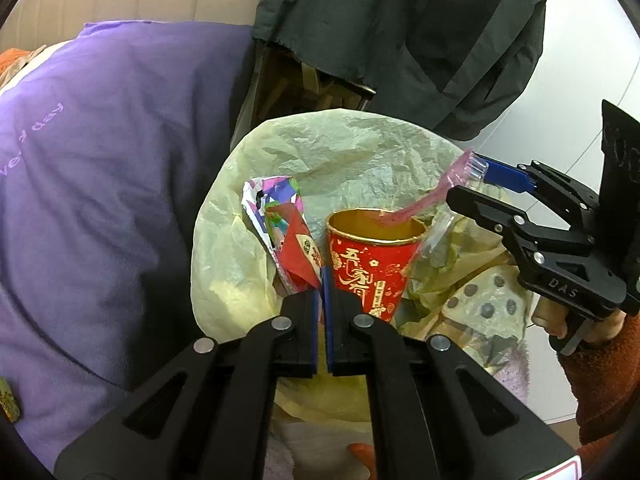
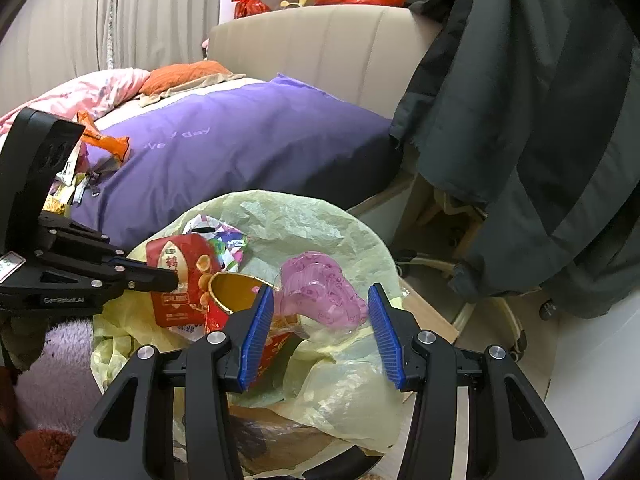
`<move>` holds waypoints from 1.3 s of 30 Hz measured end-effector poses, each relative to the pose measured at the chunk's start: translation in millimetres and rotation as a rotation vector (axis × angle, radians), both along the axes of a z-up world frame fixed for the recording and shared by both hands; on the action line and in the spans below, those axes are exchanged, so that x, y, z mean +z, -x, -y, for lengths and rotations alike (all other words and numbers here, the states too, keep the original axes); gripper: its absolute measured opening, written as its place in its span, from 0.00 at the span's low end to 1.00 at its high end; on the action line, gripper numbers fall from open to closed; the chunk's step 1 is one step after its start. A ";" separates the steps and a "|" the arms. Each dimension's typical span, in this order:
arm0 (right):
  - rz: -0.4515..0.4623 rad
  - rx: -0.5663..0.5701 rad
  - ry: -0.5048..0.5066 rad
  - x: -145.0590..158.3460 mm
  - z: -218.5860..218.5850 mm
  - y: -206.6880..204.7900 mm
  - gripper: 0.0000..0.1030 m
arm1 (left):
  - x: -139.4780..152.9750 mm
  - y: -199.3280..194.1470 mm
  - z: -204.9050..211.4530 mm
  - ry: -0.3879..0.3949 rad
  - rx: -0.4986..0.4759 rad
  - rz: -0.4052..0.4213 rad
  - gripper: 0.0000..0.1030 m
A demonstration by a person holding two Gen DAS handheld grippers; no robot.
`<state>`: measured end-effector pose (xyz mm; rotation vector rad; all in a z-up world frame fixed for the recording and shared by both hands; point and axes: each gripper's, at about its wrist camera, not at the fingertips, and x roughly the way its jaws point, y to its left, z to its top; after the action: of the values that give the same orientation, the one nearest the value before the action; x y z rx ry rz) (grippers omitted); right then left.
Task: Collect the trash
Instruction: 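Carry the clear cup and red wrapper to the bin and release both, then move both tools back over the wrappers on the bed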
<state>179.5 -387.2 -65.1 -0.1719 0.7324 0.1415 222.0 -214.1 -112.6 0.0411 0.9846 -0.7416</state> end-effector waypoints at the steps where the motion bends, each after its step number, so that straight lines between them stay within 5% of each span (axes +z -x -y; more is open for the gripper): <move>1: 0.002 -0.004 -0.007 1.0 0.8 0.4 0.45 | 1.5 0.2 -1.1 0.006 -0.001 0.002 0.02; 10: 0.015 -0.022 -0.021 9.2 -1.4 4.8 0.45 | 16.5 -3.0 -7.4 0.061 -0.007 0.004 0.02; 14: -0.029 -0.009 -0.023 5.1 -4.2 2.1 0.47 | 22.4 -5.7 -13.5 0.099 0.017 -0.025 0.24; 16: -0.026 -0.015 0.002 4.8 -7.5 4.3 0.59 | 28.7 -4.2 -20.2 0.114 0.033 -0.016 0.30; 18: -0.021 -0.021 -0.003 6.9 -7.8 6.8 0.59 | 37.7 -1.2 -27.2 0.114 0.049 0.017 0.39; 23: 0.017 -0.070 -0.046 24.0 -4.9 15.1 0.60 | 58.5 5.5 -47.3 0.101 0.112 0.084 0.44; 30: 0.062 -0.045 -0.113 54.6 -22.1 27.8 0.63 | 91.8 21.7 -107.3 0.038 0.263 0.208 0.45; 39: 0.151 0.084 -0.039 84.4 -110.1 42.4 0.63 | 124.4 42.0 -228.6 -0.079 0.433 0.320 0.45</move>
<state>137.1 -277.1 19.3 -0.1748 0.5722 0.2207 180.0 14.6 11.8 0.0129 0.6826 -0.2851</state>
